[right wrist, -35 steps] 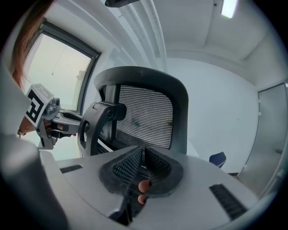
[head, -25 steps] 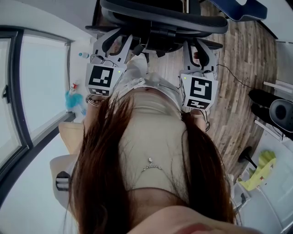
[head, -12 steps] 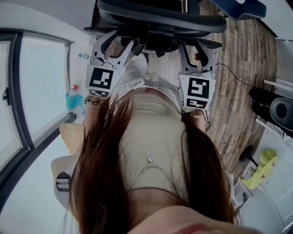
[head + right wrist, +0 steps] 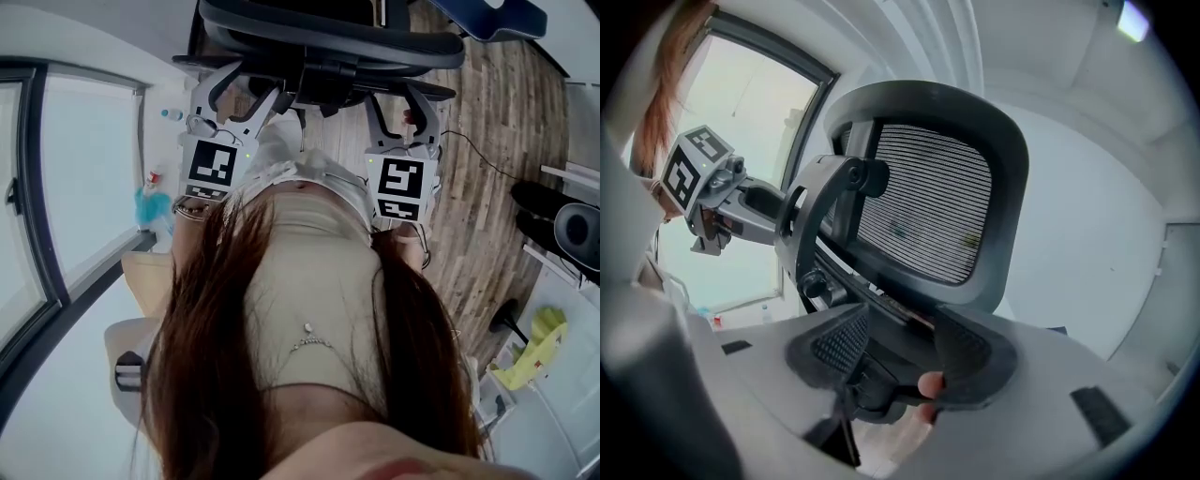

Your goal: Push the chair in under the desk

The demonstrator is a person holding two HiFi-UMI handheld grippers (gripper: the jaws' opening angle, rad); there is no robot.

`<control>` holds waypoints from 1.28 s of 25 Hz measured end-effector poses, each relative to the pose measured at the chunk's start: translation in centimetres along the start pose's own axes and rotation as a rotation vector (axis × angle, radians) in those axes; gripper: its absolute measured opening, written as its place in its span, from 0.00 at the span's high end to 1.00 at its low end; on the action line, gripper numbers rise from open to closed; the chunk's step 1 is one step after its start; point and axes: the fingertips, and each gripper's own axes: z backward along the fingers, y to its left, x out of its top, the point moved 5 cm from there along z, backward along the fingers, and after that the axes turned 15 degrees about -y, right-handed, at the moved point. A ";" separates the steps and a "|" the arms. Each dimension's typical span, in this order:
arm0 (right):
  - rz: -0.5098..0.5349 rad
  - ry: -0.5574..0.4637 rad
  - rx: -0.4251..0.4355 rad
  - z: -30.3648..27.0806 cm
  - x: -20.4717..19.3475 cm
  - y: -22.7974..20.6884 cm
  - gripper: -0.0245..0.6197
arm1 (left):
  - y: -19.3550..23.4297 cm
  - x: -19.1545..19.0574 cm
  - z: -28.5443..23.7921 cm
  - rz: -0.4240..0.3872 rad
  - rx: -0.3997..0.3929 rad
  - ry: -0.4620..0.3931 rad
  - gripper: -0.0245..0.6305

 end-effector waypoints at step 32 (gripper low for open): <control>-0.002 -0.019 0.078 -1.0 -0.5 -0.4 0.58 | 0.7 -0.4 -0.8 -0.016 -0.025 -0.026 0.61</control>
